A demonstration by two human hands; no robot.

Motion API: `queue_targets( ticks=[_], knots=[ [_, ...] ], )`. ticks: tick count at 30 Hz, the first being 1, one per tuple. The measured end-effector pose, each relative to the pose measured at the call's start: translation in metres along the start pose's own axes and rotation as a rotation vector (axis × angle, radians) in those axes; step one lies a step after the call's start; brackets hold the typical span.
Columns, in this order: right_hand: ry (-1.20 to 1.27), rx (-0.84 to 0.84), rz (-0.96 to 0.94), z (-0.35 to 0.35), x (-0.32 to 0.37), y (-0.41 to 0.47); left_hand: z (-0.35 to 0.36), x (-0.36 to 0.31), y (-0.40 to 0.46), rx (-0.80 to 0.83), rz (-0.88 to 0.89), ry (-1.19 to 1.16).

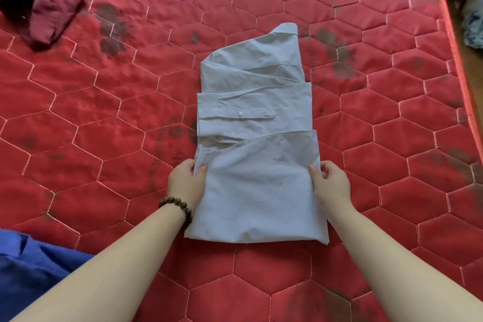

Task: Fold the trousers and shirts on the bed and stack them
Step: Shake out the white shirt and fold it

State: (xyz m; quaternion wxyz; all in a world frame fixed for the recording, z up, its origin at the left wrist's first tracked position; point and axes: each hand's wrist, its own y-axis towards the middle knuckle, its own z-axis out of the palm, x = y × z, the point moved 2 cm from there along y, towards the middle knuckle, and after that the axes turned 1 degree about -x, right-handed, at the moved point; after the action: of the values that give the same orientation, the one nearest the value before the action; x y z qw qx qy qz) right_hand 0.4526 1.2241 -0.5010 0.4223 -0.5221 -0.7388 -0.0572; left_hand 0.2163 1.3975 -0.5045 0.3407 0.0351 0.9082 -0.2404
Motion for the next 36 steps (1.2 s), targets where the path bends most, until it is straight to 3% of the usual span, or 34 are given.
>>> queue_targets(
  ticks=[2, 3, 5, 7, 9, 11, 13, 19, 24, 26, 30, 33, 36],
  knots=[
    [-0.096, -0.078, -0.057, -0.002, 0.003, -0.007, -0.002, -0.005, -0.009, -0.085, 0.003, 0.132],
    [-0.202, -0.161, -0.153, -0.002, 0.005, -0.010, -0.003, -0.008, -0.015, -0.173, 0.093, 0.268],
    [-0.421, -0.265, -0.476, 0.004, 0.014, -0.016, 0.005, -0.018, -0.028, -0.289, 0.440, 0.463],
    [-0.577, -0.194, -0.763, 0.024, 0.023, -0.021, 0.024, -0.025, -0.035, -0.204, 0.771, 0.529],
    [-0.720, -0.006, -0.888, 0.048, 0.023, -0.025, 0.046, -0.024, -0.035, 0.008, 0.862, 0.676],
    [-0.820, 0.144, -0.878, 0.066, 0.017, -0.023, 0.058, -0.015, -0.027, 0.148, 0.831, 0.835],
    [-0.877, 0.209, -0.831, 0.071, 0.009, -0.016, 0.060, -0.004, -0.014, 0.192, 0.796, 0.842],
    [-0.849, 0.122, -0.593, 0.044, -0.008, -0.006, 0.039, 0.011, -0.008, 0.068, 0.659, 0.781],
    [-0.644, 0.001, -0.735, 0.026, 0.018, 0.010, 0.018, -0.004, -0.004, -0.137, 0.630, 0.651],
    [-0.652, 0.012, -0.698, 0.018, 0.033, 0.028, 0.013, -0.013, 0.004, -0.187, 0.598, 0.671],
    [-0.852, 0.117, -0.569, 0.011, 0.050, 0.054, 0.001, -0.016, 0.022, -0.037, 0.400, 0.790],
    [-0.859, 0.153, -0.534, 0.007, 0.056, 0.061, -0.008, -0.016, 0.029, 0.017, 0.380, 0.610],
    [-0.672, 0.226, -0.466, 0.003, 0.057, 0.060, -0.014, -0.019, 0.029, 0.090, 0.375, 0.385]
  ],
)
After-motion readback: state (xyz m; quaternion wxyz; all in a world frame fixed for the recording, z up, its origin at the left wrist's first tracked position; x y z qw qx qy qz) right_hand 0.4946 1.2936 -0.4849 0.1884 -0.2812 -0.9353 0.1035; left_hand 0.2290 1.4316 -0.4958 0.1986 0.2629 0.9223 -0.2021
